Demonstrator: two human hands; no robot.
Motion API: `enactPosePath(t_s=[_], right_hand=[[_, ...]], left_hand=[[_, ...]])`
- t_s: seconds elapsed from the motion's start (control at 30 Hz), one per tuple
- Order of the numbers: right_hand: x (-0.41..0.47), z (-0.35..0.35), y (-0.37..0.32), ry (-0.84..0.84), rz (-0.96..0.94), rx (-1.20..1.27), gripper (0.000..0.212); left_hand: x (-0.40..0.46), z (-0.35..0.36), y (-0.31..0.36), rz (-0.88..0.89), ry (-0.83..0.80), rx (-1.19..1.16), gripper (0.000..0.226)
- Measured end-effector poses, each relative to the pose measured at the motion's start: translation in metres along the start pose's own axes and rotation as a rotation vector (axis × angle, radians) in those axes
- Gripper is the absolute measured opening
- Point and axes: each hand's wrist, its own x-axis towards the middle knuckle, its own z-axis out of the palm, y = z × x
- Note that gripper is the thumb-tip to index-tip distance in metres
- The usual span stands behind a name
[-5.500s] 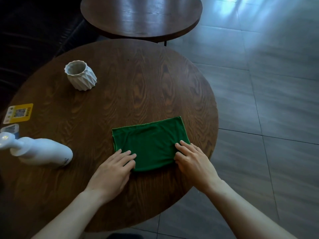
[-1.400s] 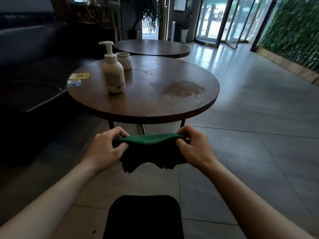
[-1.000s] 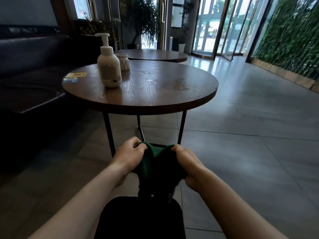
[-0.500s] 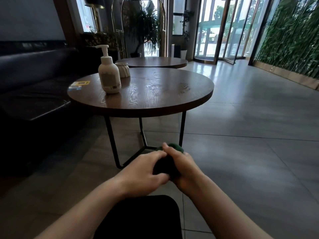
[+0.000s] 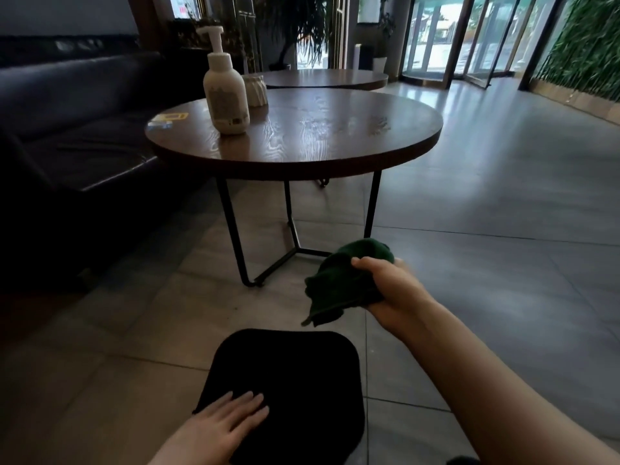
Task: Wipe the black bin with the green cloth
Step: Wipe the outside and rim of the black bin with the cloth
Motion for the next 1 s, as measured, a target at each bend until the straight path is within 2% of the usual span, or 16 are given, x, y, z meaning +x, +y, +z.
enactPosePath(t_s=[0.07,0.13,0.23,0.3,0.37,0.5,0.57,0.7,0.77,0.9,1.0], right_hand=[[0.000,-0.003,0.000,0.000,-0.013,0.014,0.031],[0.001,-0.008,0.001,0.010,-0.022,0.015,0.030],[-0.002,-0.013,0.002,0.019,-0.032,-0.008,0.029],[-0.003,-0.017,0.002,0.031,-0.046,-0.025,0.029],[-0.005,-0.021,-0.001,0.045,-0.079,-0.024,0.028],[-0.014,-0.030,-0.017,0.086,-0.174,-0.034,0.030],[-0.023,-0.036,-0.026,0.085,-0.207,-0.035,0.030],[-0.042,-0.050,-0.031,0.024,-0.259,-0.050,0.027],[-0.051,-0.055,-0.024,0.004,-0.264,-0.064,0.024],[-0.049,-0.055,0.013,0.047,-0.214,-0.139,0.042],[-0.038,-0.051,0.050,0.102,-0.152,-0.182,0.032]], left_hand=[[-0.002,0.024,-0.002,0.024,0.025,0.065,0.064],[-0.001,0.031,-0.005,0.026,-0.042,0.002,0.048],[0.001,0.035,-0.011,0.061,-0.034,-0.121,0.028],[0.002,0.039,-0.013,0.047,-0.001,-0.189,0.037],[0.008,0.029,-0.011,0.002,0.032,-0.255,0.027],[0.034,0.003,-0.014,-0.047,0.152,-0.351,0.034],[0.052,-0.005,-0.025,-0.085,0.153,-0.360,0.028],[0.076,-0.001,-0.048,-0.120,0.148,-0.557,0.019],[0.083,0.008,-0.055,-0.153,0.189,-0.593,0.020],[0.098,0.017,-0.063,-0.145,0.228,-0.613,0.018],[0.108,0.020,-0.063,-0.153,0.286,-0.539,0.018]])
